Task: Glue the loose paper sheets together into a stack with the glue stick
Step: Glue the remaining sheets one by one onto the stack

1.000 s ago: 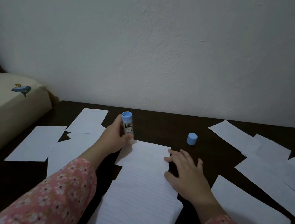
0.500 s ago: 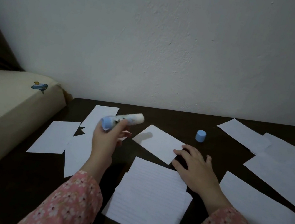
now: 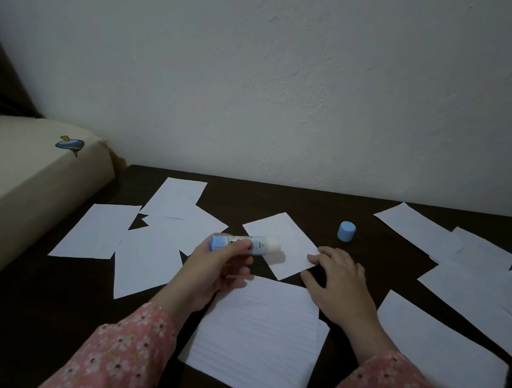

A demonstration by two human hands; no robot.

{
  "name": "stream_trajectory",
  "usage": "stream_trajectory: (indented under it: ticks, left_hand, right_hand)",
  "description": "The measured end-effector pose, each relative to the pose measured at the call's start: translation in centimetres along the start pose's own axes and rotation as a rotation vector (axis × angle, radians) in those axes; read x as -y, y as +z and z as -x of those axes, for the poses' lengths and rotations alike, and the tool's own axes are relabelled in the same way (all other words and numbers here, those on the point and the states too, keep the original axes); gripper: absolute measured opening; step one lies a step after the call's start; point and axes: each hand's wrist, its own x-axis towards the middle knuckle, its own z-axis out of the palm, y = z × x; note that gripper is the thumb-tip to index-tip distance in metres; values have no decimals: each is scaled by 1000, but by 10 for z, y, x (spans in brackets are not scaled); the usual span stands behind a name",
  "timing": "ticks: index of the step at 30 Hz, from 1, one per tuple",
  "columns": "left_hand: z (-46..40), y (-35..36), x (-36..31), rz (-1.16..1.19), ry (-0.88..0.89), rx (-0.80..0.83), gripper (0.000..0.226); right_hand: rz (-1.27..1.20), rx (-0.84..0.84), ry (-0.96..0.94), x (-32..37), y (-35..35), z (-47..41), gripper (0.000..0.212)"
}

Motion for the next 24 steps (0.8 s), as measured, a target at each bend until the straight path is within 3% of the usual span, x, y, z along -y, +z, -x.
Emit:
stream_trajectory:
  ticks: [3,7,12,20,24]
  left_hand:
    - [0,-3,-4,-19,20,-21,39]
    - [-2,7,-15,-110,122,-59,33]
    - [-11,28,-20,-184,249,-80,33]
    - [-31,61,-17,-622,395,5,28]
    - [-37,69,-11,-792,464,87,26]
  right_hand:
    - [-29,-36,-20,-1,0,2,33]
    - [-5,-104,-48,0,-2,4,37]
    - [67,-48,49,0,-1,0,39]
    - [-43,-155,88,-1,-1,-1,38]
    - [9,-99,120,-1,0,-2,42]
